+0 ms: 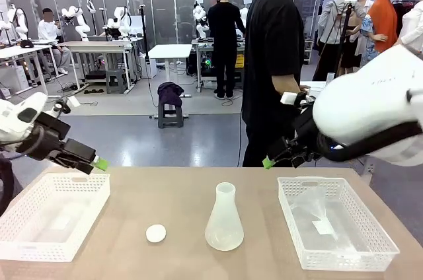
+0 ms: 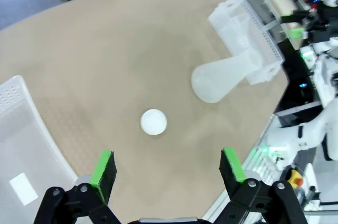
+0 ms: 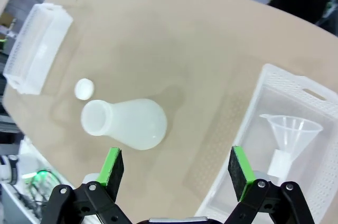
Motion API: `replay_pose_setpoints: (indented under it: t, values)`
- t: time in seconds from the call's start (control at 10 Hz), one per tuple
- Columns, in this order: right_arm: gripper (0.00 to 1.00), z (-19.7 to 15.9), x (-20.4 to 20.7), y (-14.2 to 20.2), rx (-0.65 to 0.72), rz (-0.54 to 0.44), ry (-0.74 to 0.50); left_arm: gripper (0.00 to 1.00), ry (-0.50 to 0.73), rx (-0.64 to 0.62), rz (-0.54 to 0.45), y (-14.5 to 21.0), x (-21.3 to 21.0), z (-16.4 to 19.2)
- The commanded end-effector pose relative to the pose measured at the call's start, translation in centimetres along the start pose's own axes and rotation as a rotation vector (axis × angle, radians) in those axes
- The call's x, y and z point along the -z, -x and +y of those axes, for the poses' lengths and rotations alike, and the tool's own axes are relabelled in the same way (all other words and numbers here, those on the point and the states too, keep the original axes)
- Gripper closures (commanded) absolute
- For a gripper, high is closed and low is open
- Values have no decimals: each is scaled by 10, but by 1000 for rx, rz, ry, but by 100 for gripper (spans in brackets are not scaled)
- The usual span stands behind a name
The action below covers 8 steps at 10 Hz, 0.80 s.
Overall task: Prepare the solutions needed for the experiment.
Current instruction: Pick up the Plastic Funnel and insert it into the Big flask.
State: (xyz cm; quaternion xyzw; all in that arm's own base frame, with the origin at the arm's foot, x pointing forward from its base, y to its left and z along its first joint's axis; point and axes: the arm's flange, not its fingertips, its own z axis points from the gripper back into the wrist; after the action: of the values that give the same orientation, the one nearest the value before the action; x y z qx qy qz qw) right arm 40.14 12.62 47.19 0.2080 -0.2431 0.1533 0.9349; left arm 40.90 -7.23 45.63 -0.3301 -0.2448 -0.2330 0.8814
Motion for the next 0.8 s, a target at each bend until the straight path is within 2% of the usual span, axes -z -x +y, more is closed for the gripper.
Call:
replay_pose_setpoints:
  t: [0.0, 0.1, 0.5, 0.6, 0.7]
  values:
    - [0, -9, 9, -1, -89, -41, 3, 0, 41, 7, 37, -9, 12, 19]
    - [0, 0, 0, 0, 0, 0, 0, 0, 0, 0, 0, 0, 0, 0]
    - [0, -2, 0, 0, -13, -5, 0, 0, -5, -20, 5, -2, 2, 2]
    - [0, -12, 8, 1, 96, -30, -127, 0, 154, -56, 14, -3, 8, 16]
    - [0, -24, 12, 2, 192, -46, -254, 0, 249, -81, -14, -2, 11, 30]
